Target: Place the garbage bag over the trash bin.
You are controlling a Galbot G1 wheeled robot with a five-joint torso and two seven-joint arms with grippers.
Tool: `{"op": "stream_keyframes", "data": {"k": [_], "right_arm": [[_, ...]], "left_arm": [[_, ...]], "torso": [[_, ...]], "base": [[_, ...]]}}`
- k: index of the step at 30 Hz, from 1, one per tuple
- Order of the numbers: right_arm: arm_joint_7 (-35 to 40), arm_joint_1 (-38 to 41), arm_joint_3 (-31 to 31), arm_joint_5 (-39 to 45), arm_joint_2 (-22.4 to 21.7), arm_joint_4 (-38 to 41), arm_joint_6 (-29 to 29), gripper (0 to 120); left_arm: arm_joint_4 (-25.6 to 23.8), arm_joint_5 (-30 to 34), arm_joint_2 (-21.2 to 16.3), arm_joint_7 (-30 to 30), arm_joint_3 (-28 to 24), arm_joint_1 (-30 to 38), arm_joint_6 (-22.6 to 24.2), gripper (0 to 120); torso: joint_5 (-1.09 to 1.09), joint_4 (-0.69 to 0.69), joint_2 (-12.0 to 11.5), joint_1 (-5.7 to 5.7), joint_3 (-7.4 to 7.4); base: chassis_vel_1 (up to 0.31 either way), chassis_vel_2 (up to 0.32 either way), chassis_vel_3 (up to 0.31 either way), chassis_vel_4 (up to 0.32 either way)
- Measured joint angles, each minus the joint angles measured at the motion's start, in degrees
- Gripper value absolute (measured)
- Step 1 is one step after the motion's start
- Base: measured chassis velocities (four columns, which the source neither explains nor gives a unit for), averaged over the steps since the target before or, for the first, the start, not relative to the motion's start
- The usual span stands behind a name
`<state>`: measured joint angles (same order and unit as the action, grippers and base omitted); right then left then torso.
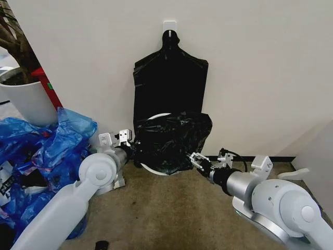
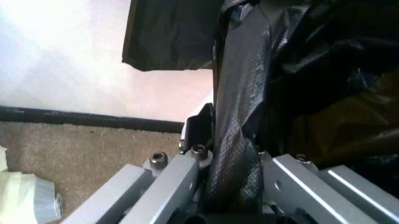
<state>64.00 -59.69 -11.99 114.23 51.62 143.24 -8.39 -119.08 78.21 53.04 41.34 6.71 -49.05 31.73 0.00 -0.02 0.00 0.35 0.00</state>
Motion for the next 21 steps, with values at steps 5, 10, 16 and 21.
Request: {"op": "stream_keyframes", "data": {"k": [5, 10, 16, 21], "right_arm": [[-0.2, 0.0, 0.3, -0.5, -0.1, 0.0, -0.2, 43], [-1.2, -0.3, 0.7, -1.9, -0.3, 0.0, -0.9, 22], [-1.3, -0.4, 1.2, -2.4, -0.4, 0.0, -1.1, 4], [-1.3, -0.9, 1.6, -3.5, -0.4, 0.0, -1.3, 0]], "left_arm": [[0.6, -0.5, 0.0, -0.7, -0.1, 0.0, 0.1, 1], [1.1, -0.8, 0.0, -1.1, -0.1, 0.0, 0.1, 1], [1.2, -0.9, 0.1, -1.1, -0.1, 0.2, 0.1, 1], [1.4, -0.9, 0.3, -1.1, -0.1, 0.3, 0.1, 1]], "torso": [[0.00, 0.00, 0.0, 0.00, 0.00], [0.00, 0.00, 0.0, 0.00, 0.00], [0.00, 0.00, 0.0, 0.00, 0.00], [0.00, 0.00, 0.0, 0.00, 0.00]], "base": [[0.000, 0.000, 0.000, 0.000], [0.000, 0.000, 0.000, 0.000], [0.000, 0.000, 0.000, 0.000], [0.000, 0.000, 0.000, 0.000]]}}
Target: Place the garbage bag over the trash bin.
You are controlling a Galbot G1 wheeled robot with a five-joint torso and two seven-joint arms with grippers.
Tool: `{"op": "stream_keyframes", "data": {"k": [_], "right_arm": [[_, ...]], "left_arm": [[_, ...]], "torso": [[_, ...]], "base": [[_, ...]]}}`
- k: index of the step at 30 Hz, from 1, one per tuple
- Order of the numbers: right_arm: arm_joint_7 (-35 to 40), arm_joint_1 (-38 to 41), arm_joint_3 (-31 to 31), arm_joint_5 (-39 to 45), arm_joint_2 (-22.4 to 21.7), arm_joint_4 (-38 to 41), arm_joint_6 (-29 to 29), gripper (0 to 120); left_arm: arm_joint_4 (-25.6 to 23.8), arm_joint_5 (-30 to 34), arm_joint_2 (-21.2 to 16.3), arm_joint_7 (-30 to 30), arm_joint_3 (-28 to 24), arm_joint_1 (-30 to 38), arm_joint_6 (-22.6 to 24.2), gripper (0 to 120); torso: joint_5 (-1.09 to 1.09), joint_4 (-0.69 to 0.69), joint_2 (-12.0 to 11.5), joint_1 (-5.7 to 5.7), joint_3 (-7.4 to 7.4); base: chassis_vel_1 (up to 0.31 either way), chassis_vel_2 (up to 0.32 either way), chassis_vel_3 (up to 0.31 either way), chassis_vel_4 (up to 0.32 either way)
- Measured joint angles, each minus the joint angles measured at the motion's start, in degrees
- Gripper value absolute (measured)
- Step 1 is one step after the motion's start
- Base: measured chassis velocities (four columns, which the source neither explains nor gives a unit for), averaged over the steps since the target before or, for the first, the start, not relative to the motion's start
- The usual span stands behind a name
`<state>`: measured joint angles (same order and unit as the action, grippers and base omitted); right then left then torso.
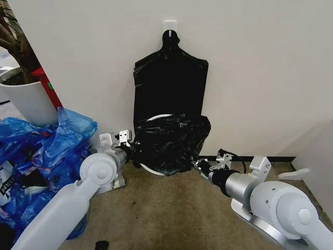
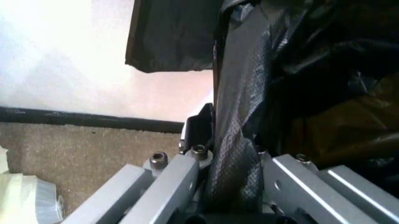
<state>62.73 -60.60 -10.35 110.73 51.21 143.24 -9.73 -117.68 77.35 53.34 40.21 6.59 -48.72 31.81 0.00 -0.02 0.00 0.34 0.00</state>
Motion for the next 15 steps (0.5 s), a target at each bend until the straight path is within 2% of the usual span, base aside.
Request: {"op": "stream_keyframes", "data": {"k": [6, 15], "right_arm": [[0.9, -0.4, -0.4, -0.2, -0.8, 0.0, -0.5, 0], [3.5, -2.5, -1.6, -0.8, -1.1, 0.0, -1.3, 0]], "left_arm": [[0.5, 0.1, -0.1, 0.1, 1.0, 0.1, -0.2, 1], [0.8, 3.6, -0.4, 1.4, 1.3, 2.0, -0.2, 1]], "torso": [[0.00, 0.00, 0.0, 0.00, 0.00], [0.00, -0.01, 0.0, 0.00, 0.00]], "base": [[0.000, 0.000, 0.000, 0.000], [0.000, 0.000, 0.000, 0.000]]}}
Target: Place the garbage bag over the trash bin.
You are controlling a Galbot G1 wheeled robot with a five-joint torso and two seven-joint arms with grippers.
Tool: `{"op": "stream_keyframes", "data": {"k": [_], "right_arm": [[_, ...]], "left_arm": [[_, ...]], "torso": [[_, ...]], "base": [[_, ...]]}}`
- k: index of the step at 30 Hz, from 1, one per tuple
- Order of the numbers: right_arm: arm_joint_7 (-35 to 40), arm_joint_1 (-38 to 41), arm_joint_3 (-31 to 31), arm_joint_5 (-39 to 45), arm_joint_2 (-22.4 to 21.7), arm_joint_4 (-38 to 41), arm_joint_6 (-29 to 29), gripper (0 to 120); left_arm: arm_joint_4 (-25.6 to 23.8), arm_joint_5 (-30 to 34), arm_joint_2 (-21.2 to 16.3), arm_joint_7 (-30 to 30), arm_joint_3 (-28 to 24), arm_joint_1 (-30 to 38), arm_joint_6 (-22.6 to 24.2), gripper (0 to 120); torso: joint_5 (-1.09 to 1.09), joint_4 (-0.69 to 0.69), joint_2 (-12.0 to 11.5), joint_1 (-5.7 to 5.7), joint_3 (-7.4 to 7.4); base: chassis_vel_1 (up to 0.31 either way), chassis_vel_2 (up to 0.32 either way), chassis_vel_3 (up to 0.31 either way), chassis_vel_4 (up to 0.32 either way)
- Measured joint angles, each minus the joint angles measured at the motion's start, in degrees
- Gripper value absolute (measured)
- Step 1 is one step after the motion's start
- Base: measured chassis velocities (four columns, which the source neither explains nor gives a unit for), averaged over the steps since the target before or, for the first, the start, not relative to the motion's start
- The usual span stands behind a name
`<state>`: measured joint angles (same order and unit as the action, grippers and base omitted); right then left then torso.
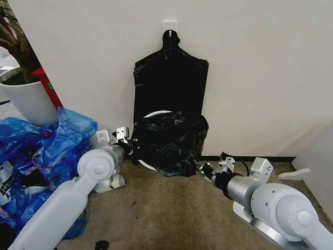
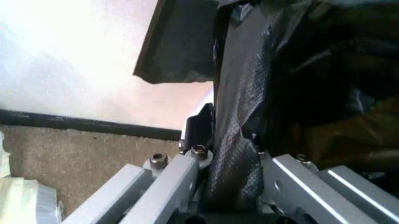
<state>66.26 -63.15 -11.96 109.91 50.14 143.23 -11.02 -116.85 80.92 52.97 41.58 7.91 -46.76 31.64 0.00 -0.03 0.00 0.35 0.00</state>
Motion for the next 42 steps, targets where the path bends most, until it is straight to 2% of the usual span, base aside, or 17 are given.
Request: {"op": "stream_keyframes", "data": {"k": [13, 21, 32, 38, 42], "right_arm": [[0.2, -2.5, 0.9, -3.7, 2.6, 0.0, -2.7, 0], [-3.9, -1.8, 4.7, -11.2, 4.4, -3.5, -3.4, 0], [-6.6, -3.9, 3.8, -17.4, 5.0, -7.2, -4.4, 0], [-6.7, -4.3, 3.4, -18.5, 5.0, -7.5, -4.5, 0], [-5.6, -4.4, 3.5, -18.8, 4.3, -5.1, -5.0, 0]], "left_arm": [[-1.9, 3.4, -1.3, 0.9, 0.4, 0.4, 0.5, 1], [-4.5, 5.7, -2.4, 1.7, 0.9, -1.0, 1.1, 1], [-7.4, 11.9, -3.5, 4.0, 2.5, -0.8, 2.1, 1], [-7.8, 12.7, -3.9, 4.1, 3.4, -1.1, 2.4, 1], [-7.1, 10.9, -3.8, 3.9, 3.3, -1.6, 2.5, 1]], "torso": [[0.00, 0.01, 0.0, 0.00, 0.00], [0.00, 0.02, 0.0, 0.00, 0.00], [0.00, 0.01, 0.0, 0.00, 0.00], [0.00, 0.01, 0.0, 0.00, 0.00], [0.00, 0.01, 0.0, 0.00, 0.00]], "base": [[0.000, 0.000, 0.000, 0.000], [0.000, 0.000, 0.000, 0.000], [0.000, 0.000, 0.000, 0.000], [0.000, 0.000, 0.000, 0.000], [0.000, 0.000, 0.000, 0.000]]}}
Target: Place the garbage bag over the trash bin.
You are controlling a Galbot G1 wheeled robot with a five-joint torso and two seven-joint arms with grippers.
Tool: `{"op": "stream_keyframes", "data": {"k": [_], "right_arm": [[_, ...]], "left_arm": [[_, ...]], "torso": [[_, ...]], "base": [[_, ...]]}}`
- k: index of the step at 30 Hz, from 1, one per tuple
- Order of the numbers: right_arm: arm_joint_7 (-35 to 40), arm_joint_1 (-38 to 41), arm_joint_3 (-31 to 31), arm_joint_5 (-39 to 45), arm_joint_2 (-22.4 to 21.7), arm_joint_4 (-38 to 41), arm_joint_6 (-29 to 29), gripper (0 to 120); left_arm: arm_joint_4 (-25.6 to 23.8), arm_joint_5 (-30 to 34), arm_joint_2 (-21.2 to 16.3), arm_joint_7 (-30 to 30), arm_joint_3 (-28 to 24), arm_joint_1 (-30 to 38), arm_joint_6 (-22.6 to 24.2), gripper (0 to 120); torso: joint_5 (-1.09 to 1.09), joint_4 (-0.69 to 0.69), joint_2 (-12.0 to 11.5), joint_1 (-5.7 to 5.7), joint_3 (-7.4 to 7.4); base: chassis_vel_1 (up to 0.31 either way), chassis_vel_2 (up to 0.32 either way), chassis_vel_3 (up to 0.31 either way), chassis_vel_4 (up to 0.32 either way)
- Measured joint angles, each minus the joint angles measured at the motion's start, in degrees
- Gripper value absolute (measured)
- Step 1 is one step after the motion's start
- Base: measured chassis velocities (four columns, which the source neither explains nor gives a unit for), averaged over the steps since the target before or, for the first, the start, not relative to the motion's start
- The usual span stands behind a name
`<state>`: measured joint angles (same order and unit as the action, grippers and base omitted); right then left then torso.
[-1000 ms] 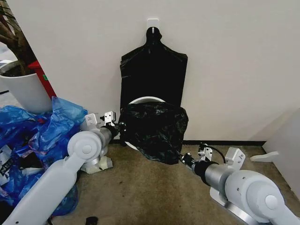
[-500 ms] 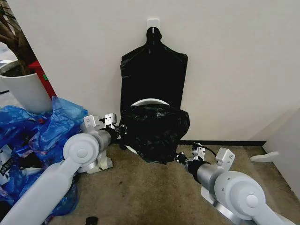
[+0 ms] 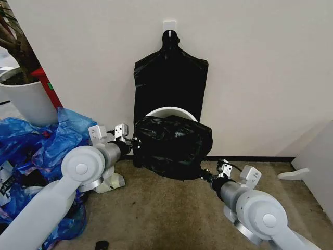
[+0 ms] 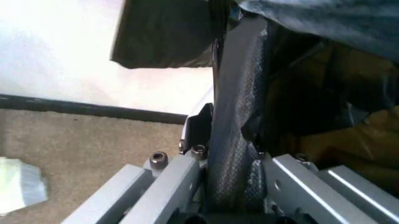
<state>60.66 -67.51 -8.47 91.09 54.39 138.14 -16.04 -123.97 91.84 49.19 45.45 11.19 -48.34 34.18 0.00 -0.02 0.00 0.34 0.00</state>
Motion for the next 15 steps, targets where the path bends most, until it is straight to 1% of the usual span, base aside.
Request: {"op": "stream_keyframes", "data": {"k": [2, 3, 4, 5, 6, 7, 8, 12, 13, 14, 15], "right_arm": [[1.0, -0.1, 0.2, 0.0, -0.4, 1.6, -0.3, 1], [1.9, -0.2, 0.5, 0.0, -0.8, 2.7, -0.3, 6], [2.4, -0.2, 0.7, 0.0, -1.1, 3.3, -0.3, 8], [3.4, -0.6, 0.8, 0.0, -1.5, 4.4, -0.3, 15], [3.9, -1.1, 0.8, 0.0, -1.8, 4.9, -0.4, 18], [3.9, -1.1, 0.8, 0.0, -1.8, 4.9, -0.4, 18], [4.1, -1.6, 0.7, 0.0, -1.9, 5.0, -0.6, 21], [4.4, -4.8, -0.2, -1.3, -2.5, 5.1, -2.3, 38], [4.2, -5.5, -0.3, -2.3, -2.7, 5.1, -2.8, 44], [3.7, -6.1, -0.4, -3.2, -2.9, 5.1, -3.0, 48], [3.7, -6.1, -0.4, -3.2, -2.9, 5.1, -3.0, 48]], "left_arm": [[0.5, -1.4, 0.2, -0.4, -0.2, -0.2, 0.0, 1], [0.8, -2.1, 0.3, -0.6, -0.4, -0.3, 0.0, 1], [0.9, -2.5, 0.4, -0.7, -0.5, -0.3, 0.0, 1], [1.4, -3.4, 0.5, -0.8, -0.7, -0.1, -0.1, 1], [1.7, -4.2, 0.6, -0.9, -0.9, 0.0, -0.2, 1], [1.7, -4.2, 0.6, -0.9, -0.9, 0.0, -0.2, 1], [1.9, -4.6, 0.6, -0.9, -1.0, 0.1, -0.2, 1], [3.3, -7.4, 0.7, -1.0, -1.8, 0.6, -0.4, 1], [3.5, -7.8, 0.7, -1.0, -2.0, 0.6, -0.4, 1], [3.6, -8.0, 0.7, -1.0, -2.1, 0.7, -0.5, 1], [3.6, -8.0, 0.7, -1.0, -2.1, 0.7, -0.5, 1]], "torso": [[0.00, 0.01, 0.0, 0.00, 0.00], [0.00, 0.01, 0.0, 0.00, 0.00], [0.00, 0.01, 0.0, 0.00, 0.00], [0.01, 0.00, 0.0, 0.00, 0.00], [0.01, 0.00, 0.0, 0.00, 0.00], [0.01, 0.00, 0.0, 0.00, 0.00], [0.00, 0.00, 0.0, 0.00, 0.00], [0.00, -0.01, 0.0, 0.00, 0.00], [0.00, 0.00, 0.0, 0.00, 0.00], [0.00, 0.00, 0.0, 0.00, 0.00], [0.00, 0.00, 0.0, 0.00, 0.00]], "base": [[0.000, 0.000, 0.000, 0.000], [0.000, 0.000, 0.000, 0.000], [0.000, 0.000, 0.000, 0.000], [0.000, 0.000, 0.000, 0.000], [0.000, 0.000, 0.000, 0.000], [0.000, 0.000, 0.000, 0.000], [0.000, 0.000, 0.000, 0.000], [0.000, 0.000, 0.000, 0.000], [0.000, 0.000, 0.000, 0.000], [0.000, 0.000, 0.000, 0.000], [0.000, 0.000, 0.000, 0.000]]}}
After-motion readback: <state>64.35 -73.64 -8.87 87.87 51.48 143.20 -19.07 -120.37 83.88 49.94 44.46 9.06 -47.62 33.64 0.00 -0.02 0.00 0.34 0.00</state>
